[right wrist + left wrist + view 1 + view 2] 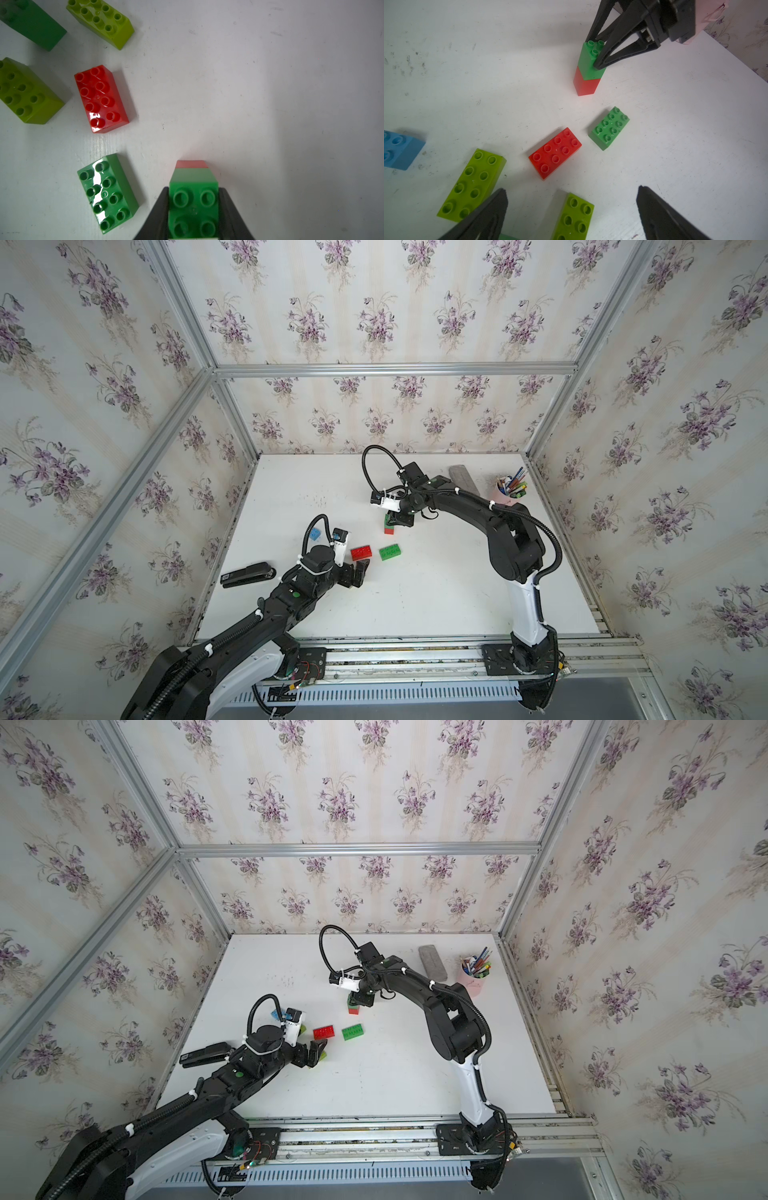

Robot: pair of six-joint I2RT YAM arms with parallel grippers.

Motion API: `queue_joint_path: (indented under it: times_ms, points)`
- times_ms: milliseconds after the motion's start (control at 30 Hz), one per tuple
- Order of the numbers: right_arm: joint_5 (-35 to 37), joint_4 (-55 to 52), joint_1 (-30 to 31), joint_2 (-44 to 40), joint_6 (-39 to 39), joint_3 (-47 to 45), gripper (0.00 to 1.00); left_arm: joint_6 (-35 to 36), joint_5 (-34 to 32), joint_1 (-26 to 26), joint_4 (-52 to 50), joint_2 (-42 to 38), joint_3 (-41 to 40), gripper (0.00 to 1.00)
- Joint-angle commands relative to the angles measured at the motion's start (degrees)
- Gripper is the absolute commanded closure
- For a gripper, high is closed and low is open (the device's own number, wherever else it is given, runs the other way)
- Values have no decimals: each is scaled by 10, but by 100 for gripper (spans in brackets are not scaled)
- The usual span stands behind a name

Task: Assemble a spoon with lego
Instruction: Assemble the lego brick with the lego brick, then pick up the lego brick from the center of the board.

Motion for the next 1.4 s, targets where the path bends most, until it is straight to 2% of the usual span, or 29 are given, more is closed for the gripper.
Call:
queue_joint_path:
  times_ms: [0, 133, 267, 333, 467, 567, 600, 733, 867, 933, 1000, 1200, 1367]
  points:
    - [37, -107, 0, 27, 4, 8, 74, 2, -7, 0, 4, 0, 2, 0]
    - [17, -90, 0, 11, 26, 24, 63, 1, -6, 0, 3, 1, 2, 0]
    - [-8, -47, 1, -29, 51, 40, 43, 1, -11, 0, 3, 1, 3, 0]
    - [10, -34, 1, -42, 53, 44, 35, 1, -13, 0, 2, 0, 3, 0]
    - [58, -28, 1, -69, 67, 31, 30, -5, -21, 0, -5, -2, 5, 0]
    - [133, 25, 9, -111, 172, -24, 21, -17, -47, 1, -18, -16, 18, 0]
    - [165, 42, 18, -131, 218, -49, 16, -23, -56, 3, -22, -25, 23, 0]
    - [245, 137, 64, -248, 342, -216, 9, -41, -39, 31, -37, -45, 48, 0]
    - [284, 198, 118, -330, 514, -340, 10, -61, 21, 84, -62, -31, 72, 1]
    - [267, 223, 133, -340, 610, -376, 12, -70, 32, 98, -56, -21, 69, 0]
    - [250, 251, 146, -334, 661, -397, 13, -79, 37, 106, -47, -14, 63, 0]
    - [208, 267, 157, -254, 688, -375, 12, -86, 62, 108, -38, -1, 61, 0]
    - [220, 229, 157, -193, 687, -332, 11, -84, 57, 108, -42, -7, 55, 0]
